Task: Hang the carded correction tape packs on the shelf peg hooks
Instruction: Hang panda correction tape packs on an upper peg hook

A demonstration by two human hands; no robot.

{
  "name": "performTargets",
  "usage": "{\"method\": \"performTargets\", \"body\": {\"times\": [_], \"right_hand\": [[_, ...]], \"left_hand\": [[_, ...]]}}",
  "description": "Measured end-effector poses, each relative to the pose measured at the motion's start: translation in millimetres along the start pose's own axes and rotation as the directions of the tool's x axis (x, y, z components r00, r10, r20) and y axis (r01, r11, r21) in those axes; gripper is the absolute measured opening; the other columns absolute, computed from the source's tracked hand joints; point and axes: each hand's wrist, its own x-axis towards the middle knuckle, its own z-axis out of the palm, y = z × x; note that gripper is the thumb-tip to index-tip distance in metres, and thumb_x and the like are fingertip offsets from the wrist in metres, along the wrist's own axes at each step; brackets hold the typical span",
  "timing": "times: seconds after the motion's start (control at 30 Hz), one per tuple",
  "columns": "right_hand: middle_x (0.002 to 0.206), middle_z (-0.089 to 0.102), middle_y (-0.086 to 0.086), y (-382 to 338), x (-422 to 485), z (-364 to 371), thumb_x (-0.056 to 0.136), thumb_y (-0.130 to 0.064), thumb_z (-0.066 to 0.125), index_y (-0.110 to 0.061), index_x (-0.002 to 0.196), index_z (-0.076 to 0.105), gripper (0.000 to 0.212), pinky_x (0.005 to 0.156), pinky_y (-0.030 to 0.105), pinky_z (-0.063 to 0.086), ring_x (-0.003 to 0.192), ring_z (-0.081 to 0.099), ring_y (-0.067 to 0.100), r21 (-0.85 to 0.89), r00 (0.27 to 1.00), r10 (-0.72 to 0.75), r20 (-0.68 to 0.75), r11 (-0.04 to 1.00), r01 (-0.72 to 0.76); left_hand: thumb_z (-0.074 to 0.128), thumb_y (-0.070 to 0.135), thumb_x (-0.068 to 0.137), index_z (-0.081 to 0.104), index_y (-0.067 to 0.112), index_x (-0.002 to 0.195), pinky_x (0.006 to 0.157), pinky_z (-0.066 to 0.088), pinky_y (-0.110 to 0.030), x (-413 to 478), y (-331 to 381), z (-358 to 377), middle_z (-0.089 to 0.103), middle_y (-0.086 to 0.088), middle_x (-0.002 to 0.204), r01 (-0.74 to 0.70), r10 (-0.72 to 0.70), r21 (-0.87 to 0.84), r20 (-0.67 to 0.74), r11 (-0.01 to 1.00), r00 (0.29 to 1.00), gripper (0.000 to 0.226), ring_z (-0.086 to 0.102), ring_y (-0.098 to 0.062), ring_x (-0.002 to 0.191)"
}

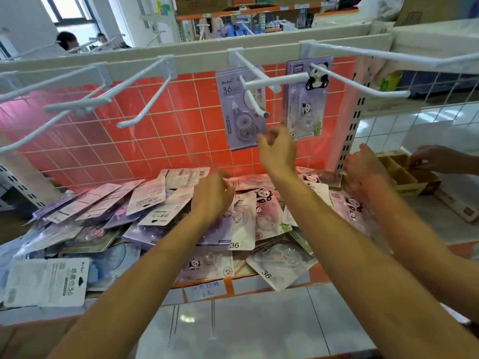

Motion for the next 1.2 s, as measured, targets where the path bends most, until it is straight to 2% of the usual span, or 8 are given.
{"method": "performTargets", "body": {"times": [0.23,0.37,0.43,0.6,0.7,0.83,1.03,1.2], "right_hand": [[0.107,0.066,0.008,39,-41,25,0.091,-0.016,0.058,-0.008,0.11,0.064,0.021,0.087,0.038,0.051,0.096,0.063,0.026,-0.281,0.909,0.23,0.347,0.95,-0.133],[0.063,0.052,0.007,43,-56,36,0.081,-0.009,0.058,-0.007,0.071,0.055,0.01,0.051,0.028,0.039,0.06,0.052,0.023,-0.412,0.889,0.212,0.407,0.911,-0.029],[0.065,0.055,0.005,43,-62,39,0.08,-0.012,0.06,-0.006,0.074,0.056,0.009,0.05,0.028,0.036,0.064,0.056,0.024,-0.416,0.886,0.21,0.414,0.909,-0.021],[0.104,0.068,0.021,43,-67,37,0.085,-0.009,0.064,0.009,0.106,0.063,0.028,0.075,0.038,0.053,0.096,0.065,0.033,-0.357,0.9,0.21,0.383,0.932,-0.065],[0.085,0.071,0.017,43,-67,37,0.081,-0.009,0.068,0.004,0.088,0.069,0.015,0.063,0.034,0.051,0.08,0.068,0.029,-0.265,0.906,0.235,0.352,0.953,-0.145],[0.067,0.066,0.009,48,-64,39,0.077,-0.003,0.066,-0.001,0.076,0.07,0.005,0.07,0.046,0.055,0.068,0.066,0.029,-0.1,0.877,0.343,0.336,0.939,-0.329],[0.092,0.069,0.025,51,-63,23,0.077,0.001,0.05,0.001,0.079,0.067,0.017,0.068,0.051,0.055,0.075,0.066,0.032,0.2,0.87,0.396,0.293,0.865,-0.461],[0.092,0.072,0.013,46,-59,0,0.083,0.002,0.052,-0.014,0.083,0.069,0.024,0.069,0.039,0.052,0.079,0.066,0.025,0.286,0.899,0.354,0.259,0.861,-0.421]], "left_hand": [[0.053,0.021,0.092,0.06,0.018,0.121,0.084,0.043,-0.039,-41,-20,-2,0.062,-0.005,0.122,-0.041,0.049,0.437,-0.006,0.898,0.999,0.03,0.049,-0.031,0.112],[0.043,0.027,0.097,0.057,0.018,0.122,0.083,0.041,-0.038,-53,-32,-3,0.059,-0.005,0.12,-0.014,0.013,0.485,0.005,0.875,1.0,0.03,0.048,-0.029,0.112],[0.044,0.026,0.097,0.059,0.017,0.121,0.083,0.042,-0.039,-56,-39,-1,0.06,-0.006,0.119,0.001,0.0,0.416,-0.002,0.909,1.0,0.03,0.05,-0.03,0.109],[0.049,0.023,0.094,0.067,0.013,0.109,0.078,0.047,-0.041,-60,-47,3,0.062,-0.008,0.111,0.002,0.015,0.331,-0.047,0.944,0.999,0.025,0.056,-0.032,0.098],[0.049,0.02,0.093,0.068,0.012,0.107,0.078,0.047,-0.041,-59,-48,3,0.063,-0.008,0.109,0.011,0.01,0.287,-0.07,0.958,0.998,0.025,0.056,-0.032,0.096],[0.049,0.017,0.093,0.069,0.01,0.103,0.077,0.046,-0.041,-60,-50,4,0.065,-0.01,0.103,0.024,0.001,0.219,-0.116,0.975,0.993,0.024,0.058,-0.033,0.092],[0.05,0.021,0.093,0.063,0.012,0.08,0.065,0.038,-0.035,-64,-54,7,0.063,-0.008,0.084,0.007,0.011,0.179,-0.099,0.984,0.995,0.022,0.056,-0.028,0.083],[0.051,0.027,0.097,0.067,0.006,0.102,0.078,0.035,-0.028,-68,-42,7,0.064,-0.008,0.097,-0.095,0.095,0.003,-0.104,0.995,0.99,0.027,0.055,-0.025,0.095]]}}
